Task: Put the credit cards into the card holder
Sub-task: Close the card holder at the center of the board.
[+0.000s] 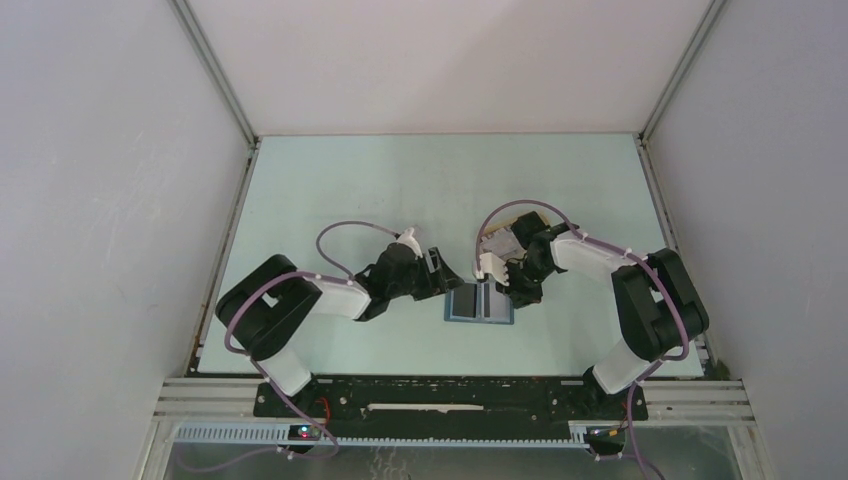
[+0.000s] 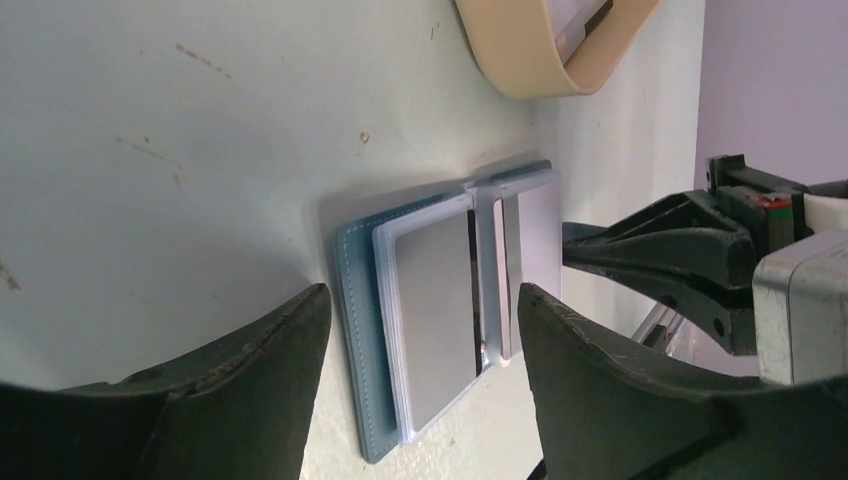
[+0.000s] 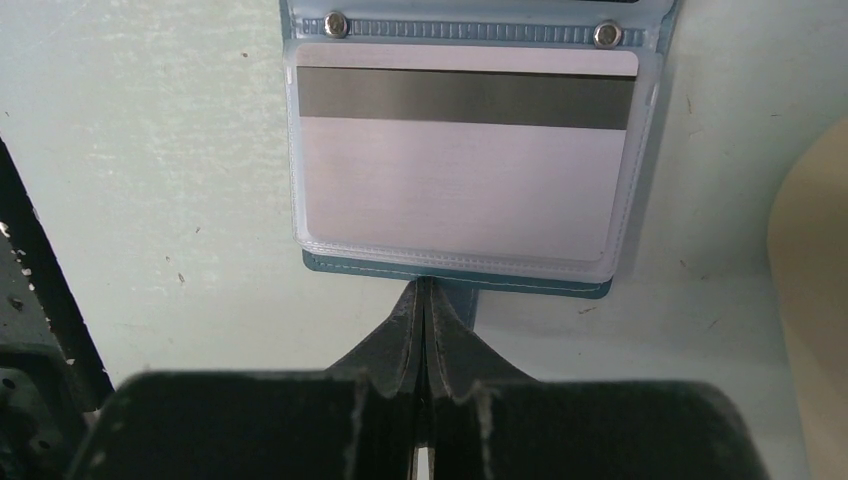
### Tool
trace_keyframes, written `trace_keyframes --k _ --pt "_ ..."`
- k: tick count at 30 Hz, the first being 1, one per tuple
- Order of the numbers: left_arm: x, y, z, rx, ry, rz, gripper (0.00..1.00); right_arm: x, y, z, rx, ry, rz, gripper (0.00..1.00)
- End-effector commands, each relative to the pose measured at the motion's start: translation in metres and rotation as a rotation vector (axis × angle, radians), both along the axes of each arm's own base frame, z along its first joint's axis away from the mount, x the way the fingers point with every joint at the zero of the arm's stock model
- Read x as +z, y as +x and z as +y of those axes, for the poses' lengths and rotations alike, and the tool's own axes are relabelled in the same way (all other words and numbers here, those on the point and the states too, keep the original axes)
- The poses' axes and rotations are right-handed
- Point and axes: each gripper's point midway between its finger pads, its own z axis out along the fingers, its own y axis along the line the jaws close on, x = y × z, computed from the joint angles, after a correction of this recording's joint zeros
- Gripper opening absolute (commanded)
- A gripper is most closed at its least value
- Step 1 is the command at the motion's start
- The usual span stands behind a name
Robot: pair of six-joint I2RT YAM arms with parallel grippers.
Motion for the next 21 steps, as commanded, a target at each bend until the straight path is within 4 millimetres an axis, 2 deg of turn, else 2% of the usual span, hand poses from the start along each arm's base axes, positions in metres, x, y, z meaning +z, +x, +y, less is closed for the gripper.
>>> trace_keyframes --k 1,6,11,18,21 --pt "-0.032 0.005 0.016 0.060 0.142 0.066 0.75 0.005 0.008 0.005 0.003 0.001 -0.021 0.04" --pt "-0.037 0.003 0.009 0.042 0.123 0.095 0.75 0.005 0.006 0.006 0.009 0.003 -0.015 0.04" --pt "-0.029 -0.003 -0.002 0.002 0.040 0.089 0.66 0.003 0.003 0.008 0.021 0.003 -0.004 0.04" --pt "0.014 -0.020 -0.023 -0.100 -0.217 0.038 0.53 0.003 0.002 0.009 0.026 -0.001 -0.005 0.04" --pt "0.034 -0.025 -0.030 -0.133 -0.301 0.016 0.51 0.004 0.003 0.009 0.024 0.001 -0.010 0.04"
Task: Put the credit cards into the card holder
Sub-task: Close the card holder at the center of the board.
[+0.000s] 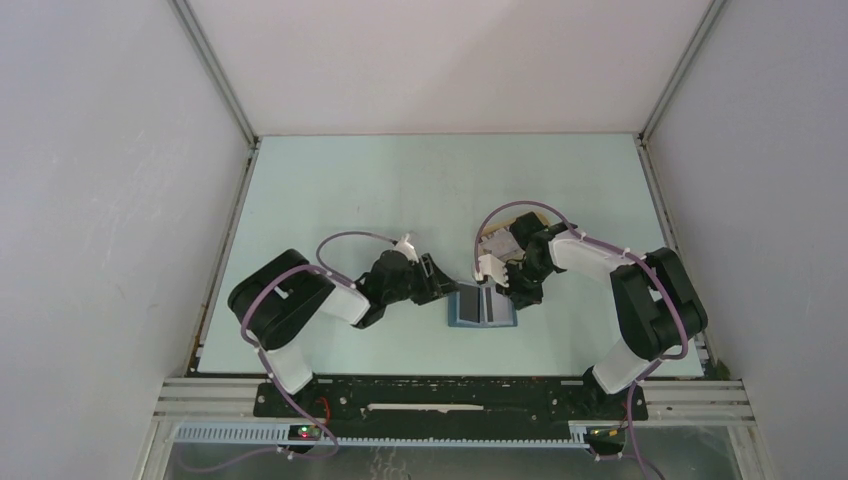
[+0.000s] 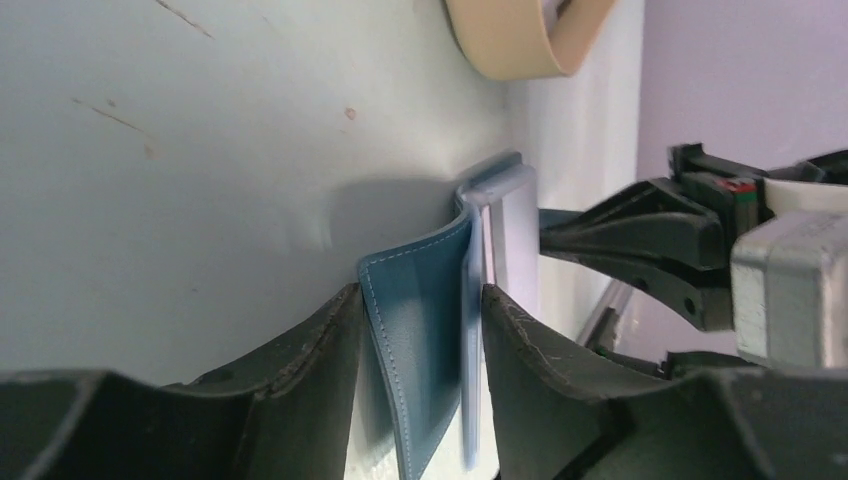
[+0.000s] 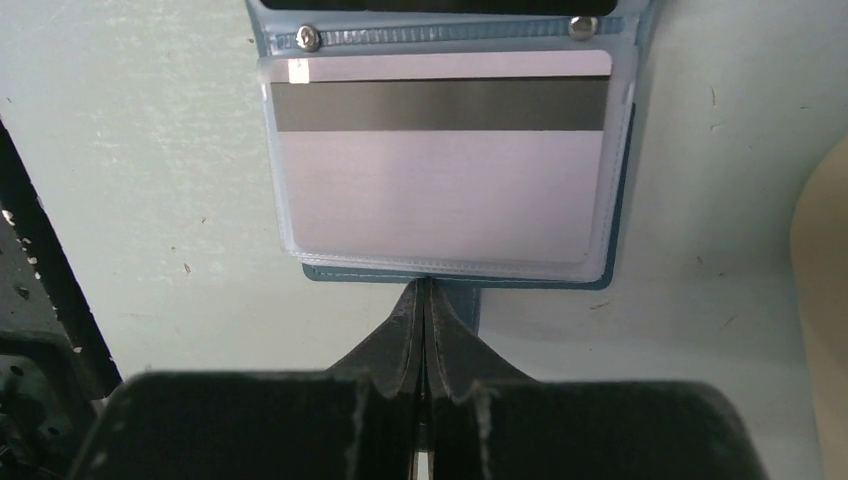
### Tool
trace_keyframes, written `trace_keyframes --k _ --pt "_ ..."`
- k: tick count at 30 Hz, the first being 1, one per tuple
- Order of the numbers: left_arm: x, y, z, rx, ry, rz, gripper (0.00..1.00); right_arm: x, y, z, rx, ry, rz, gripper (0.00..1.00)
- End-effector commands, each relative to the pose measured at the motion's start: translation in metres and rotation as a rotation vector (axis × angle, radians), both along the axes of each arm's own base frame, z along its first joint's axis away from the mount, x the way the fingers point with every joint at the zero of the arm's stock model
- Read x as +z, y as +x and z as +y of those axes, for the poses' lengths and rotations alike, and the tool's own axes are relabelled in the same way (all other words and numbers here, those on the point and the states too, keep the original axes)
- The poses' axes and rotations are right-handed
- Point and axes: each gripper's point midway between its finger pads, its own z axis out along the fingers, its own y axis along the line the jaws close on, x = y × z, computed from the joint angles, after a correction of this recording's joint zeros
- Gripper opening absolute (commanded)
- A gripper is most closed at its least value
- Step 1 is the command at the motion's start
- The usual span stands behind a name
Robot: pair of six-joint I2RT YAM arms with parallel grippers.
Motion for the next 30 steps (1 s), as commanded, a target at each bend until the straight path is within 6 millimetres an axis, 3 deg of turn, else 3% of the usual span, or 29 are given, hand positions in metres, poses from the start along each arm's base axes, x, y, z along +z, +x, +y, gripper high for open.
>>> trace_keyframes --k 1,7,15,22,30 --pt "0.042 -0.024 -0.025 -0.135 -0.206 -0.026 0.51 0.005 0.006 0.011 0.015 0.029 -0.021 0.04" --pt "0.064 -0.032 -0.037 -0.184 -0.251 -0.053 0.51 0.008 0.008 0.013 0.009 0.038 -0.028 0.04" --pt "0.070 -0.038 -0.052 -0.219 -0.272 -0.052 0.52 0.019 0.008 0.016 -0.011 0.089 -0.025 0.05" --pt "0.083 -0.039 -0.066 -0.254 -0.300 -0.061 0.56 0.046 0.006 0.025 -0.039 0.222 -0.005 0.16" --pt "0.073 -0.034 -0.077 -0.265 -0.273 -0.038 0.60 0.077 0.006 0.014 -0.085 0.302 -0.009 0.29"
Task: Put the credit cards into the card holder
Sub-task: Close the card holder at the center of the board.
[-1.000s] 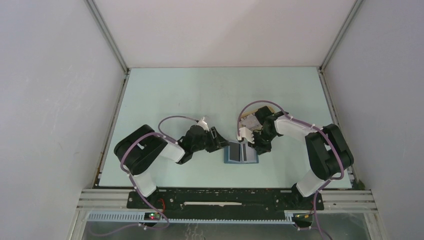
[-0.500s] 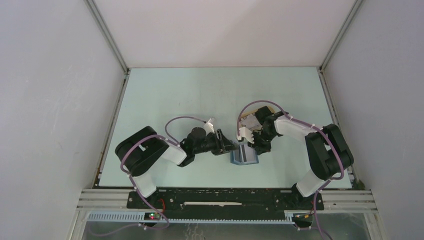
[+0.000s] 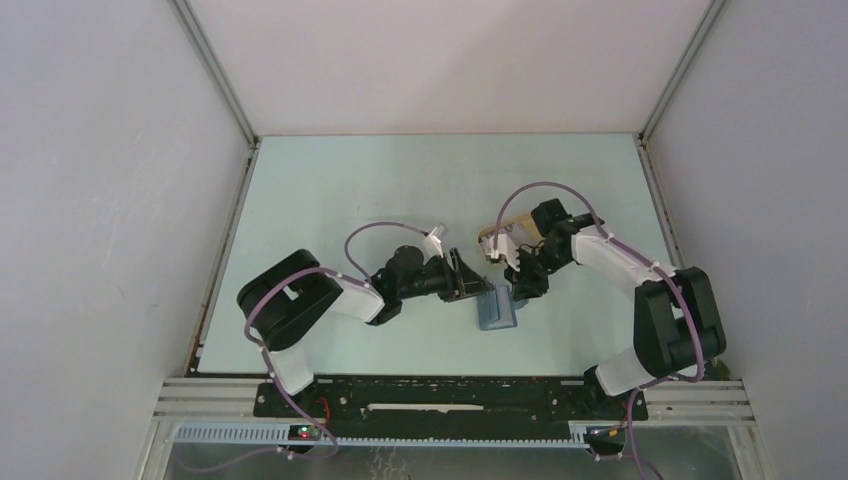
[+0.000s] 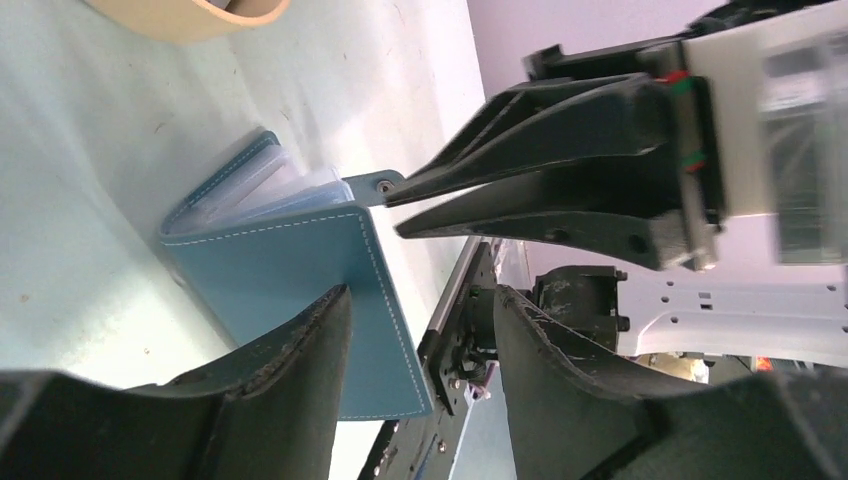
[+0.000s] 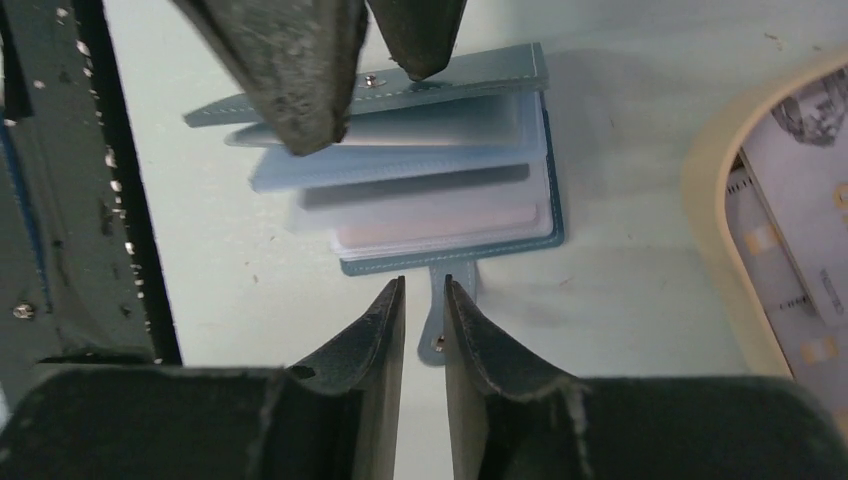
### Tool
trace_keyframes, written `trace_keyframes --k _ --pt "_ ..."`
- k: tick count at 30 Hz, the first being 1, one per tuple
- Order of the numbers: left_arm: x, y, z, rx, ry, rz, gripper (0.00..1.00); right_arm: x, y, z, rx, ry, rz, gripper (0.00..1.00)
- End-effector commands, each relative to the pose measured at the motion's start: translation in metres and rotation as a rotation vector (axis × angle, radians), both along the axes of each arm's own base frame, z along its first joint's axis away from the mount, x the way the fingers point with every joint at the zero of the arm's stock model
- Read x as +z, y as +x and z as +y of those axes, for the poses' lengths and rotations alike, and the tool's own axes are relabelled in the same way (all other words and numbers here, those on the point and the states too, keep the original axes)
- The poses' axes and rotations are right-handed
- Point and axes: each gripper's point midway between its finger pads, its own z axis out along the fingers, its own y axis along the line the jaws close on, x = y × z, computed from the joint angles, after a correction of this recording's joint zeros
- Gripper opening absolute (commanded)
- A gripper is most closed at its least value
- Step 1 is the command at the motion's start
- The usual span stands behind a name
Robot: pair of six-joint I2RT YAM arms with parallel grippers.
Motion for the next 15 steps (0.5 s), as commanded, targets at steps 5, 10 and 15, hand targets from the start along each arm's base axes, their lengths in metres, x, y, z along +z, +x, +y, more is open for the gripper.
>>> trace_keyframes --k 5,10,15 --pt "-0.002 0.005 -0.019 -0.040 0.006 0.002 0.59 0.049 0.007 -0.011 -0.086 0.092 -0.032 0.31" --pt "-0.007 0.008 -0.028 -0.054 0.016 0.003 0.58 0.077 0.011 -0.021 -0.153 0.185 -0.086 0.29" --pt "-0.014 0.010 -0.033 -0.055 0.057 -0.009 0.56 0.119 0.007 -0.021 -0.186 0.359 -0.181 0.30"
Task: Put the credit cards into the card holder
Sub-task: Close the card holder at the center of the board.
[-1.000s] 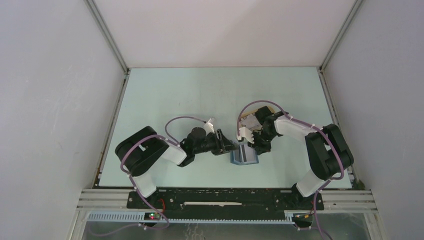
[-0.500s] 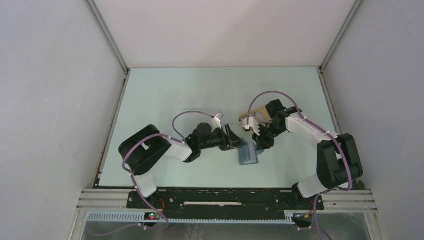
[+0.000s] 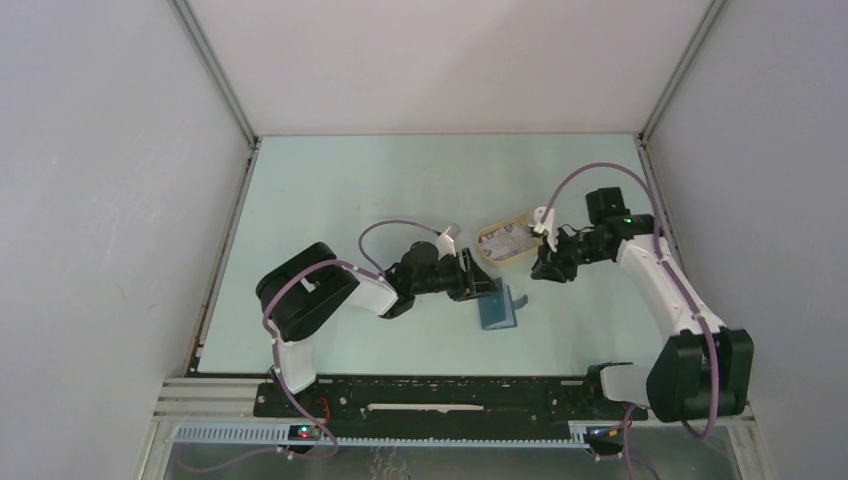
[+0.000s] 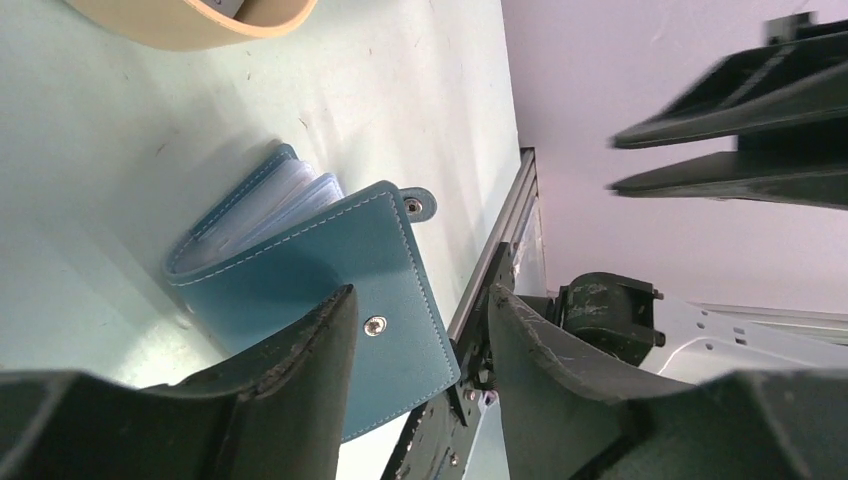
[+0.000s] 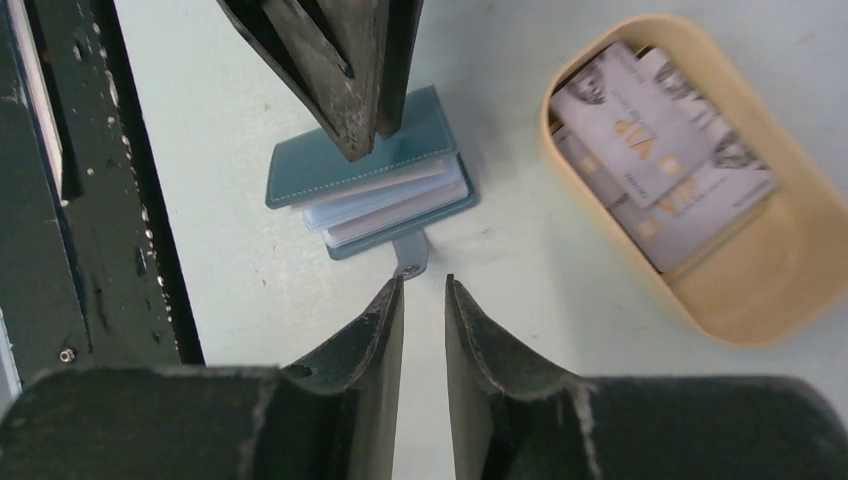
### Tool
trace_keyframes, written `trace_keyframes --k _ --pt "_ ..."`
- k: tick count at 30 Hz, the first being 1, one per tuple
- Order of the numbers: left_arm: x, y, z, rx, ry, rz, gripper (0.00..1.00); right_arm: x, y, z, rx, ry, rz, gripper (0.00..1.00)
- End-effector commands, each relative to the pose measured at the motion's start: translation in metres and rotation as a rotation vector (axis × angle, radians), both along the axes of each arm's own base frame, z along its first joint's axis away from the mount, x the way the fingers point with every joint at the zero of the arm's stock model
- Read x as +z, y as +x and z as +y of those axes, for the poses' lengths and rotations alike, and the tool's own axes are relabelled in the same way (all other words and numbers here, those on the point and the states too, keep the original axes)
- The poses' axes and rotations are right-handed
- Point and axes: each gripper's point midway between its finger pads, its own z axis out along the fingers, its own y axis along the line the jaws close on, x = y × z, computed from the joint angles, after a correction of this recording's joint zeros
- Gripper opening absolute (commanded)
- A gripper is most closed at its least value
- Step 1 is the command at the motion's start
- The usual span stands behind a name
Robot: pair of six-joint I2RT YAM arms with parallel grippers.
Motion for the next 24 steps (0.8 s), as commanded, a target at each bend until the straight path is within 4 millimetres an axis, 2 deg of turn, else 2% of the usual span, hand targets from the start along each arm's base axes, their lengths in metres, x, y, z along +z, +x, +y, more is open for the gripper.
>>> trace_keyframes --k 1,2,4,6,7,9,10,12,14,17,20,24 --pt "0.002 0.005 -0.012 -0.022 0.027 -0.048 0.55 0.051 -0.011 0.014 -0.011 0.213 -0.071 0.33" --pt "-0.001 0.005 -0.013 -0.021 0.042 -0.051 0.54 0.054 -0.016 0.018 -0.032 0.256 -0.016 0.42" --pt "-0.009 0.006 -0.013 -0.016 0.078 -0.050 0.46 0.054 -0.035 0.027 -0.024 0.345 0.132 0.51" --pt "-0.018 0.007 -0.012 -0.011 0.130 -0.057 0.42 0.054 -0.051 0.032 0.031 0.384 0.230 0.47" --pt "-0.022 0.008 -0.012 -0.010 0.155 -0.064 0.40 0.054 -0.056 0.033 0.080 0.395 0.216 0.43" --pt "-0.030 0.010 -0.012 -0.002 0.201 -0.071 0.37 0.050 -0.057 0.034 0.114 0.399 0.177 0.34" --pt "-0.033 0.011 -0.012 0.002 0.217 -0.073 0.36 0.045 -0.055 0.034 0.114 0.384 0.162 0.27" --pt "-0.039 0.013 -0.012 0.013 0.240 -0.075 0.33 0.028 -0.047 0.034 0.093 0.310 0.123 0.13" --pt "-0.043 0.016 -0.011 0.021 0.252 -0.076 0.28 0.001 -0.043 0.038 0.100 0.194 0.071 0.05" --pt "-0.048 0.016 -0.011 0.021 0.263 -0.077 0.24 -0.022 -0.042 0.044 0.151 0.073 0.001 0.00" --pt "-0.048 0.019 -0.010 0.027 0.268 -0.092 0.22 -0.045 -0.047 0.047 0.213 -0.034 -0.004 0.00" --pt "-0.040 0.020 -0.011 0.023 0.260 -0.124 0.21 -0.075 -0.036 0.042 0.200 -0.154 -0.013 0.00"
